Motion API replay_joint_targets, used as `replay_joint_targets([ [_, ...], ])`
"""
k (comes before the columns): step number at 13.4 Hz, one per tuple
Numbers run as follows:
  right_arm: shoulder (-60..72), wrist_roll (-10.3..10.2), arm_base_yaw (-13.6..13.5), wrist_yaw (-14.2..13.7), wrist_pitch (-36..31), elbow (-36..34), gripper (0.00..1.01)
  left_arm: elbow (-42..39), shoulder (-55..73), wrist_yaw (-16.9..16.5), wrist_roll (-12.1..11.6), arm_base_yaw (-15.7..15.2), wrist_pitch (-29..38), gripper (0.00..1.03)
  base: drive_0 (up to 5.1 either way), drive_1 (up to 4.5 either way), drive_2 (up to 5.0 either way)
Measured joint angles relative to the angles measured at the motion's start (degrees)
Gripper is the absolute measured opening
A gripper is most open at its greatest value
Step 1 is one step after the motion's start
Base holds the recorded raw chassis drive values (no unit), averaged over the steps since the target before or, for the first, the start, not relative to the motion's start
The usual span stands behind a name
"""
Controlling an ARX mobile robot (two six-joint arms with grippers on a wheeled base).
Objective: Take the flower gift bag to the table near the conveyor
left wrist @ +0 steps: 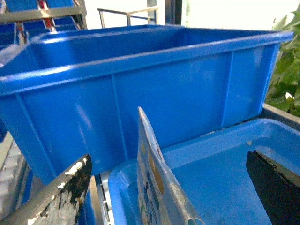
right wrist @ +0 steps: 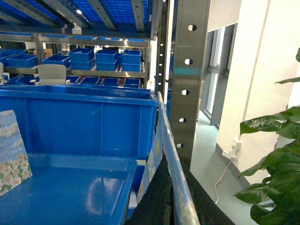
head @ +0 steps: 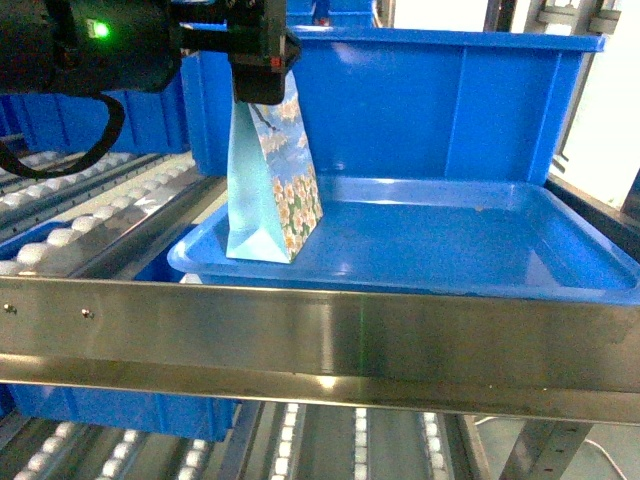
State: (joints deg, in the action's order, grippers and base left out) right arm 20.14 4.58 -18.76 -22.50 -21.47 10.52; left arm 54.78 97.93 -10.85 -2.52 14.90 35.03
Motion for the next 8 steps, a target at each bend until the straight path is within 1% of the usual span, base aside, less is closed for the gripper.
replay_joint_targets([
  [1,0.0,0.0,0.0,0.0,0.0,0.0,0.02,1.2,1.2,-0.6,0.5,-0.1,-1.5,0.98,0.0,0.0,0.0],
  [3,0.0,0.0,0.0,0.0,0.0,0.0,0.02,4.2,3.3,-2.0,0.6,0.4,-5.0,0.98,0.0,0.0,0.0],
  [4,0.0,0.0,0.0,0.0,0.0,0.0,0.02,4.6,4.0,-1.3,0.5,1.2,-6.1,0.96,0.0,0.0,0.0],
  [5,0.0,0.0,0.0,0.0,0.0,0.0,0.02,4.6,4.1,-1.2,0.5,1.4,-6.4,0.85,0.0,0.0,0.0],
  [6,0.0,0.0,0.0,0.0,0.0,0.0,0.02,4.6,4.1,-1.8,0.4,1.5,-6.2,0.73,0.0,0.0,0.0],
  [8,0.0,0.0,0.0,0.0,0.0,0.0,0.02,4.6,4.1,-1.7,0.2,1.7,-6.4,0.49,0.0,0.0,0.0],
])
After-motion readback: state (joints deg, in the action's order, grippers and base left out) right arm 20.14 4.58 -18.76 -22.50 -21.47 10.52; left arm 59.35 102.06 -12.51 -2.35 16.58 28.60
